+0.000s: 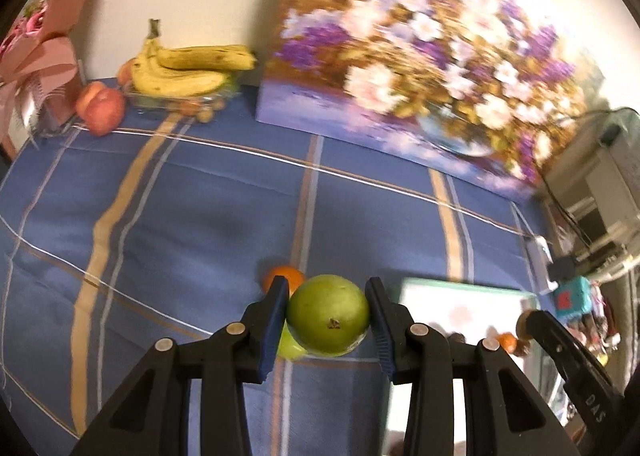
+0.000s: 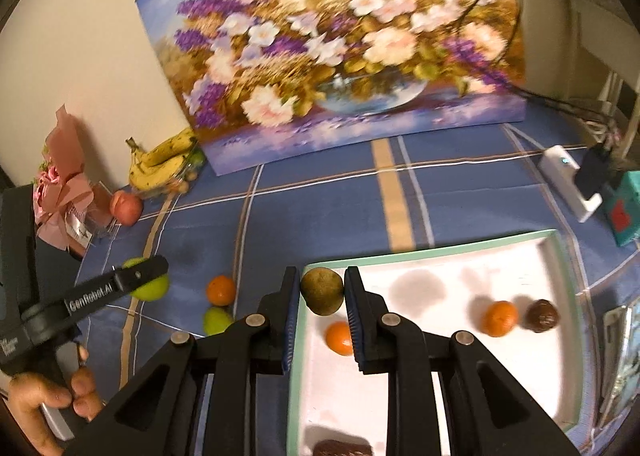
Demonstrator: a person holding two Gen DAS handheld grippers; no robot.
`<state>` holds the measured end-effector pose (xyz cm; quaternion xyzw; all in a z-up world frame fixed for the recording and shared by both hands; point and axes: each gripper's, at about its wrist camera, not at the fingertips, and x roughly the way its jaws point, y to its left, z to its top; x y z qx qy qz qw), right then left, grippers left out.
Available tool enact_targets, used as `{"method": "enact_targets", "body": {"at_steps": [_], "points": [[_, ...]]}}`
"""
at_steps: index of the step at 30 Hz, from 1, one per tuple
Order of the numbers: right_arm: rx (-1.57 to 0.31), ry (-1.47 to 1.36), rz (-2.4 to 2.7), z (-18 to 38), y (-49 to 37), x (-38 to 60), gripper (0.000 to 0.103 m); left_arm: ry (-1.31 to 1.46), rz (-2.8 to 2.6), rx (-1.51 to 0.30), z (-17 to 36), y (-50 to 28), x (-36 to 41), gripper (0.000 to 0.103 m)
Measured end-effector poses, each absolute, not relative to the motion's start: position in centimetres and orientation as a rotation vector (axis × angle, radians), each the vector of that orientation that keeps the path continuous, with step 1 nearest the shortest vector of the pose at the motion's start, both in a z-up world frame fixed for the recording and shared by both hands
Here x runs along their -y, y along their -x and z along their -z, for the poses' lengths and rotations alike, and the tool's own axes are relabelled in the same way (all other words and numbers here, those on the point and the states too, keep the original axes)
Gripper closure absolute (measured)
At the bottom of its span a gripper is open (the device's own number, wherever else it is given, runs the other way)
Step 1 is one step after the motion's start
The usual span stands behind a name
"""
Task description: Organize fruits
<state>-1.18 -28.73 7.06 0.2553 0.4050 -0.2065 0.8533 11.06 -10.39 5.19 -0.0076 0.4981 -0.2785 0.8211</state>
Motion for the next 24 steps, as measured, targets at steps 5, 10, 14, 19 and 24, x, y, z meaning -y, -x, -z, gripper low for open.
{"method": "enact_targets", "body": {"at_steps": [5, 10, 14, 19, 24], "points": [[-0.833, -0.540, 0.469, -8.1, 3.8, 29.5, 0.080, 0.003, 0.614, -1.068, -5.6, -8.9, 10.9, 0.061], [-0.833, -0.539, 0.499, -8.4, 5.8, 29.9, 0.079, -0.025, 0.648, -1.081, -5.7, -6.3, 11.8, 0.061], [-0.855, -0.536, 0.512, -7.9, 7.0, 29.9, 0.079, -0.080, 0.685, -1.094, -5.3, -4.2, 13.2, 0.061], [-0.922, -0.524, 0.534, -6.4, 8.0, 29.8, 0.079, -0.167, 0.720, -1.117, -3.9, -1.9, 15.5, 0.061], [-0.993, -0.542, 0.558, -4.0, 8.8, 30.6, 0.079, -0.246, 0.741, -1.155, -1.8, -0.5, 17.6, 0.061]]}}
